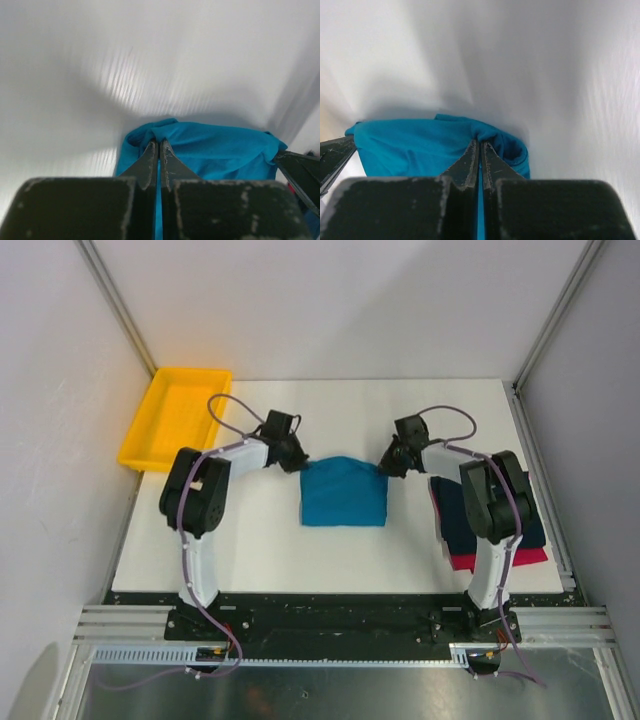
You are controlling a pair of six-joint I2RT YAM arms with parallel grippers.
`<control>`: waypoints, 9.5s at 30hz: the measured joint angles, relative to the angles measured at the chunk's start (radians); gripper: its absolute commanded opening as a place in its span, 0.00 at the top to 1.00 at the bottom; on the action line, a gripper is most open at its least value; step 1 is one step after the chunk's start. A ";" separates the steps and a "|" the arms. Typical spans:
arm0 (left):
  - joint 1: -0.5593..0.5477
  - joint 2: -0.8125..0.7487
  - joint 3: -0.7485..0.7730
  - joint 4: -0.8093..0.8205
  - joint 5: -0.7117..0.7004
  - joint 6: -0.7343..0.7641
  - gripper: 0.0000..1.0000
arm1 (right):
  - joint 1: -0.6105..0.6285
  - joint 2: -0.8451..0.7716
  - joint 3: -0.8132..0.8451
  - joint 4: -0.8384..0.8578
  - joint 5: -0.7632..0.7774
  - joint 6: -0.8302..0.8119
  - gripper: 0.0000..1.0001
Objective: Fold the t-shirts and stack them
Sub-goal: Smooth out wrinkles on the folded tshirt, then put the neatly folded tshirt into the corner of the board with both arms
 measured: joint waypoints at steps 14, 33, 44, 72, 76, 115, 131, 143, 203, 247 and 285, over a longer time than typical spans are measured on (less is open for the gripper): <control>-0.011 -0.264 -0.288 -0.055 -0.045 0.019 1.00 | 0.089 -0.225 -0.122 -0.159 0.028 0.023 0.97; 0.119 -0.326 -0.219 -0.062 0.077 0.161 0.81 | 0.086 -0.234 0.026 -0.232 0.031 -0.141 0.69; 0.032 -0.337 -0.268 -0.063 0.159 0.149 1.00 | 0.168 -0.137 0.081 -0.223 0.039 -0.158 0.76; 0.129 -0.136 -0.122 -0.084 0.263 0.177 0.56 | 0.090 0.091 0.309 -0.378 0.083 -0.183 0.63; 0.131 -0.289 -0.217 -0.080 0.261 0.177 0.55 | 0.091 0.057 0.332 -0.415 0.121 -0.199 0.60; 0.127 -0.240 -0.272 -0.165 0.077 0.216 1.00 | 0.133 -0.592 -0.158 -0.525 0.381 -0.159 0.58; 0.303 -0.165 -0.078 -0.339 -0.079 0.412 0.98 | 0.113 -0.386 -0.204 -0.511 0.560 -0.166 0.60; 0.313 -0.164 -0.060 -0.354 -0.061 0.413 0.88 | 0.095 -0.255 -0.197 -0.496 0.711 -0.229 0.60; 0.335 -0.164 -0.060 -0.354 0.001 0.412 0.74 | 0.216 0.321 0.696 -0.706 0.563 -0.189 0.95; 0.346 -0.669 -0.513 -0.358 0.007 0.192 0.40 | 0.255 0.310 0.616 -0.361 -0.043 -0.064 0.25; 0.346 -0.579 -0.610 -0.263 0.078 0.137 0.42 | 0.289 0.364 0.565 -0.164 -0.045 0.018 0.97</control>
